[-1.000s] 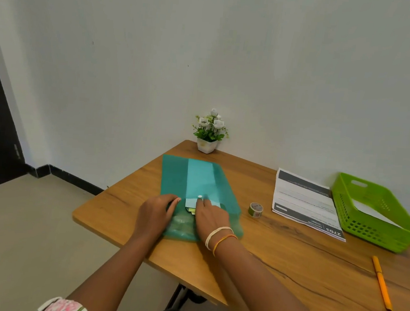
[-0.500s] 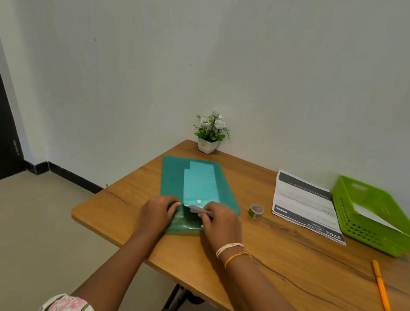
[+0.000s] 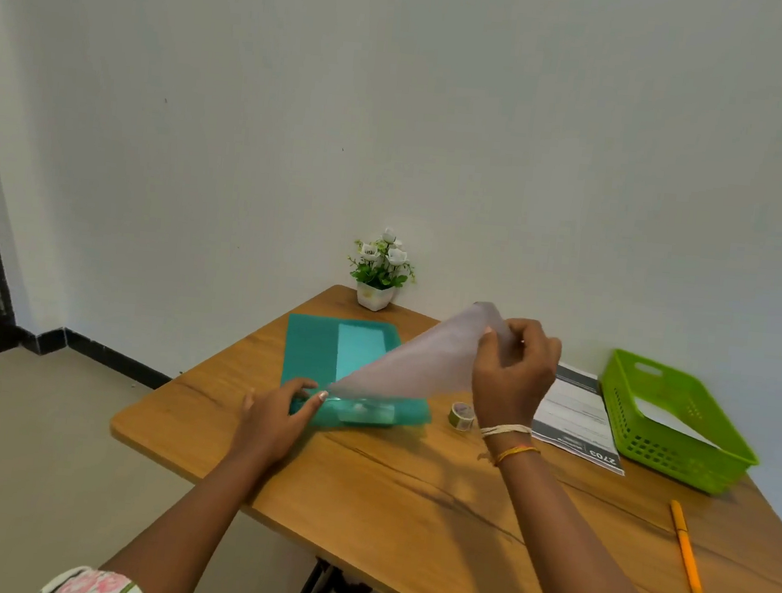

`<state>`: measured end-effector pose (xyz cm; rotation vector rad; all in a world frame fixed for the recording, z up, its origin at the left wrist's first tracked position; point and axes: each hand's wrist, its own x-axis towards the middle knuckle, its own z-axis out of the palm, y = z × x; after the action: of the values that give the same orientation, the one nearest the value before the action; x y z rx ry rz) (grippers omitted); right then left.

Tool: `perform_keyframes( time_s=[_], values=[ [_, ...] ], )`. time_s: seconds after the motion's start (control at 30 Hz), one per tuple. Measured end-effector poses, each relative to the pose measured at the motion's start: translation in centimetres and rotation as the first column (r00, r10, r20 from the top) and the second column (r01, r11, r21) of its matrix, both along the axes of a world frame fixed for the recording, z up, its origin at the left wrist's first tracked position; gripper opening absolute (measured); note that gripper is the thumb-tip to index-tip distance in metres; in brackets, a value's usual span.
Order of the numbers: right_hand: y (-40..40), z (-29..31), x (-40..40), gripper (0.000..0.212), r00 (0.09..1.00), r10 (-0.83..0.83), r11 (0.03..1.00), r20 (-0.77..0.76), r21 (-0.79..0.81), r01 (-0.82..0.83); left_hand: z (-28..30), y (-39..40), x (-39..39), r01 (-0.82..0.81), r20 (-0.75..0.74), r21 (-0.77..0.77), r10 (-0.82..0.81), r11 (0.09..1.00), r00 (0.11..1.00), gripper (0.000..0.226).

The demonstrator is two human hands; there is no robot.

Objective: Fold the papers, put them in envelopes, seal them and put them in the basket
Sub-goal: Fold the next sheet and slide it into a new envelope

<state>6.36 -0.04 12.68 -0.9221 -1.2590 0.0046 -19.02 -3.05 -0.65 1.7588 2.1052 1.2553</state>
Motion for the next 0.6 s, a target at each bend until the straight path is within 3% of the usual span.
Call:
perform_keyframes(
  time_s=[0.1, 0.23, 0.33, 0.4, 0.47, 0.6],
  values=[
    [0.2, 0.5, 0.9, 0.007, 0.991, -0.005, 1.000, -0.135, -0.024, 0.002, -0.1, 0.2, -0.2, -0.016, 0.029, 0.068, 0.014, 0.998, 0.999, 0.033],
    [0.3, 0.0, 1.4, 0.007, 0.984, 0.032, 0.997, -0.173, -0.063, -0.044, -0.3, 0.1, 0.5, -0.071, -0.331, 0.058, 0.087, 0.996, 0.940, 0.051],
    [0.3, -1.3, 1.5, 0.007, 0.992, 0.022, 0.996, -0.127, -0.089, -0.033, -0.2, -0.3, 1.6, 0.054, -0.526, 0.134, 0.025, 0.989, 0.850, 0.046],
    [0.0, -2.0, 1.4, 0.010, 0.995, -0.008, 0.996, -0.096, -0.089, 0.000, -0.4, -0.6, 2.6, 0.168, -0.555, 0.132, -0.068, 0.977, 0.829, 0.036],
    [-0.1, -2.6, 1.2, 0.010, 0.997, -0.033, 0.995, -0.071, -0.093, 0.027, -0.4, -0.8, 4.0, 0.255, -0.525, 0.029, -0.203, 0.966, 0.826, 0.048],
    [-0.8, -3.9, 0.9, 0.006, 0.994, 0.016, 0.999, 0.107, -0.039, -0.012, -0.3, -1.0, 6.6, 0.172, -0.457, -0.221, -0.258, 0.960, 0.851, 0.077]
  ],
)
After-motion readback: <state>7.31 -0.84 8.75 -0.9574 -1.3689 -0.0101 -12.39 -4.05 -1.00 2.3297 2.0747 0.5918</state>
